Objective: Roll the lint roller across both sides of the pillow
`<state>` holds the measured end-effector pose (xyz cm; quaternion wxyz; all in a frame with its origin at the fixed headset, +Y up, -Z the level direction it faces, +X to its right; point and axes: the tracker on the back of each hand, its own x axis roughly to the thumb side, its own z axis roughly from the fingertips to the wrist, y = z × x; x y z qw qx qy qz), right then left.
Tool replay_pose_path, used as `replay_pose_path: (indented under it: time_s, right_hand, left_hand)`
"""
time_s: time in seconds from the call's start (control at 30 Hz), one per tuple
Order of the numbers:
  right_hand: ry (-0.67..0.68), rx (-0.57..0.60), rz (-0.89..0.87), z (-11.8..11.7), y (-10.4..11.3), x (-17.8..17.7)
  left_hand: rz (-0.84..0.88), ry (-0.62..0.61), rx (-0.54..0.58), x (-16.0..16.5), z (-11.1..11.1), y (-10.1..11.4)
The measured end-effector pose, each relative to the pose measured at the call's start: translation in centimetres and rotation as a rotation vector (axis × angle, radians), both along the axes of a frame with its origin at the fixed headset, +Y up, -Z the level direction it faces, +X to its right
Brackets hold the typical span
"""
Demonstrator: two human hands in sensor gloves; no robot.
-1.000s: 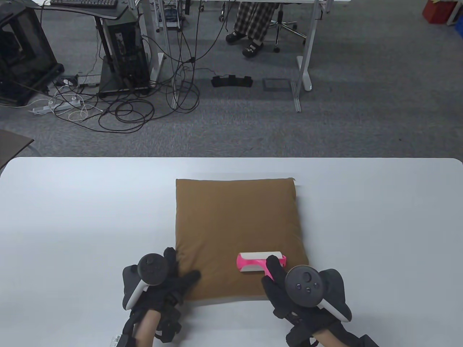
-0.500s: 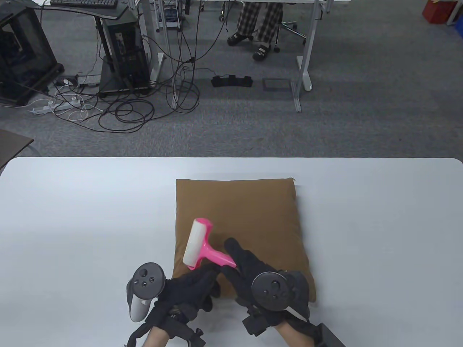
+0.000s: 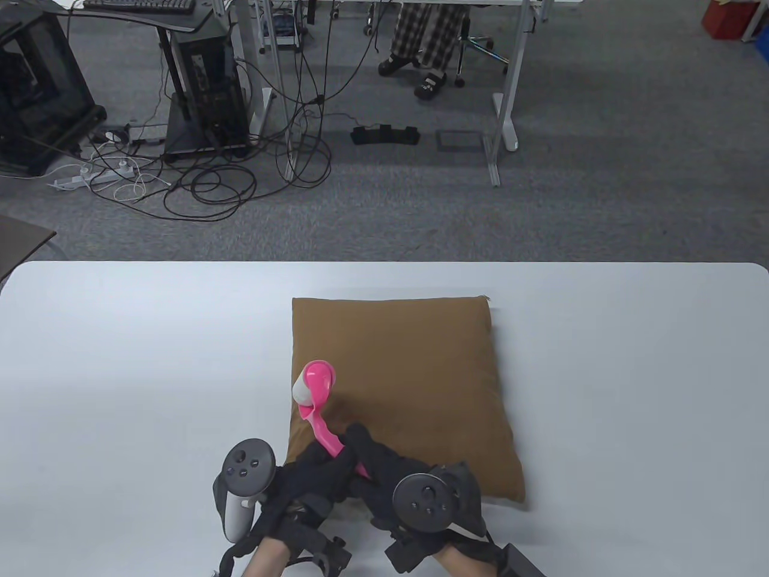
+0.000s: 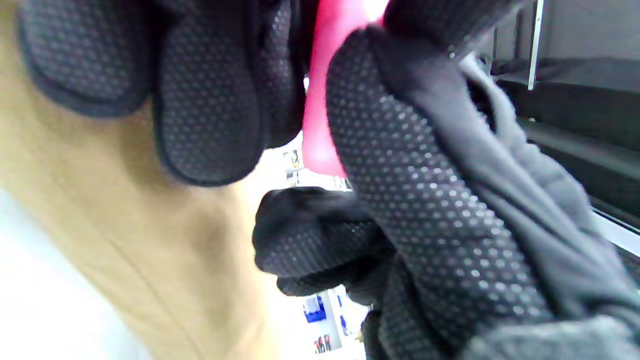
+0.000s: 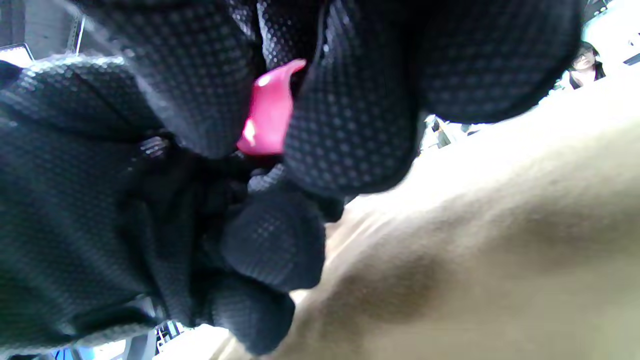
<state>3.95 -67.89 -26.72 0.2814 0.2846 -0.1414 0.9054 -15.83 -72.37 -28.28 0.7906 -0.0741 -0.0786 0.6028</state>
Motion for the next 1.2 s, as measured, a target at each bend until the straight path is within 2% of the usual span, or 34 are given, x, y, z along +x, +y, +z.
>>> replay_pose_path:
  time_s: [0.1,0.17,0.23,0.3,0.37,0.4,0.47,0.57,0.73,0.8,0.9,1.0,1.1,1.2]
  right_hand:
    - [-0.055,0.026,0.015,-0.5,0.8,1.6]
    - [-0.21,0.087,0.008,-1.5,1.4,4.1]
    - [-0.41,0.083,0.009,-2.9,1.3,7.6]
    - [-0.564,-0.038,0.029,-4.3,0.2,11.1]
    - [-0.629,-0.147,0.024,-5.1,-1.4,13.3]
    - [-0.647,-0.241,0.03,-5.7,-2.7,14.4]
    - [-0.659,-0.366,0.015,-6.5,-4.6,15.7]
    - [-0.643,-0.465,-0.035,-7.3,-6.0,16.4]
    - [-0.637,-0.47,-0.014,-7.4,-5.7,16.1]
    - [-0.633,-0.493,-0.027,-7.4,-5.8,16.1]
    - [-0.626,-0.519,-0.04,-7.5,-5.8,16.2]
    - [-0.621,-0.527,-0.041,-7.5,-5.8,16.2]
    - [-0.617,-0.54,-0.046,-7.5,-5.8,16.2]
    - [-0.612,-0.551,-0.052,-7.5,-5.8,16.1]
  left_hand:
    - [0.055,-0.015,-0.032,0.1,-0.1,0.0]
    - [0.021,0.019,-0.01,-0.6,-0.2,0.3]
    - [-0.058,0.079,0.001,-1.5,-0.8,0.8]
    - [-0.203,0.103,0.039,-2.5,-1.4,1.9]
    - [-0.325,0.133,0.083,-3.2,-1.7,3.2]
    - [-0.387,0.15,0.11,-3.6,-1.7,4.1]
    - [-0.445,0.161,0.131,-3.9,-1.2,5.4]
    - [-0.541,0.214,0.202,-4.7,0.3,7.2]
    - [-0.707,0.214,0.229,-5.7,3.2,8.3]
    - [-0.763,0.211,0.224,-5.9,4.7,8.1]
    - [-0.777,0.193,0.208,-5.6,5.7,7.2]
    - [-0.821,0.167,0.199,-4.6,5.5,6.1]
    - [-0.873,0.183,0.22,-3.5,4.4,5.5]
    - [-0.874,0.196,0.191,-2.6,2.7,5.3]
